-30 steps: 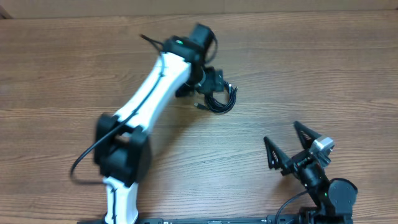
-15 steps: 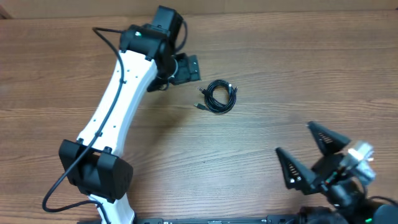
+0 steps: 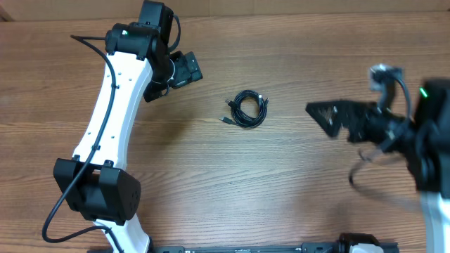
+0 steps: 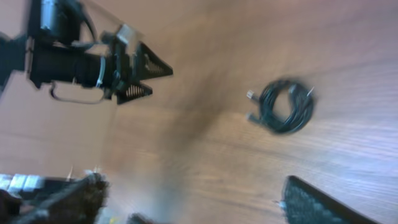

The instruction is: Untangle cables

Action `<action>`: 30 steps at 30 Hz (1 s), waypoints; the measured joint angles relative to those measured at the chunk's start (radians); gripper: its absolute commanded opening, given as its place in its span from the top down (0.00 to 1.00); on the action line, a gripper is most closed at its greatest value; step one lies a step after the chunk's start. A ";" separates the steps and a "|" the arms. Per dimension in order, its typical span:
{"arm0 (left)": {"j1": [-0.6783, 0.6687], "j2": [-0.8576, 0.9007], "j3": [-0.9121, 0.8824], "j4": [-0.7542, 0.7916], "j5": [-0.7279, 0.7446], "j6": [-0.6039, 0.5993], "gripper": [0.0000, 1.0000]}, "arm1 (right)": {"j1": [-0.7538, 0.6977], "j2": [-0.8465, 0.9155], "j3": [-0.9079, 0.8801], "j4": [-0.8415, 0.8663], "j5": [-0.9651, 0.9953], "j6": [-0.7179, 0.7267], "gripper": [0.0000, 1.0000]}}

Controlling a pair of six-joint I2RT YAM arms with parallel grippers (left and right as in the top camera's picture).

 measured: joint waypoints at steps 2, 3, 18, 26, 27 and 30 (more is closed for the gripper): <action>0.000 0.000 0.000 0.000 0.000 0.000 0.01 | 0.045 0.121 0.000 0.000 0.003 0.022 0.27; 0.000 0.000 0.000 0.000 0.000 0.000 0.00 | 0.055 0.145 0.000 0.001 0.005 0.021 0.28; 0.000 0.000 0.000 0.000 0.000 0.000 0.00 | 0.325 0.665 0.000 0.275 0.432 0.428 0.47; 0.000 0.000 0.000 0.000 0.000 0.000 0.01 | 0.383 0.778 0.000 0.350 0.493 0.571 0.54; 0.000 0.000 0.000 0.000 0.000 0.000 0.00 | 0.397 0.787 0.000 0.353 0.502 0.576 0.55; 0.000 0.000 0.000 0.000 0.000 0.000 0.00 | 0.439 0.808 0.000 0.349 0.555 0.620 0.57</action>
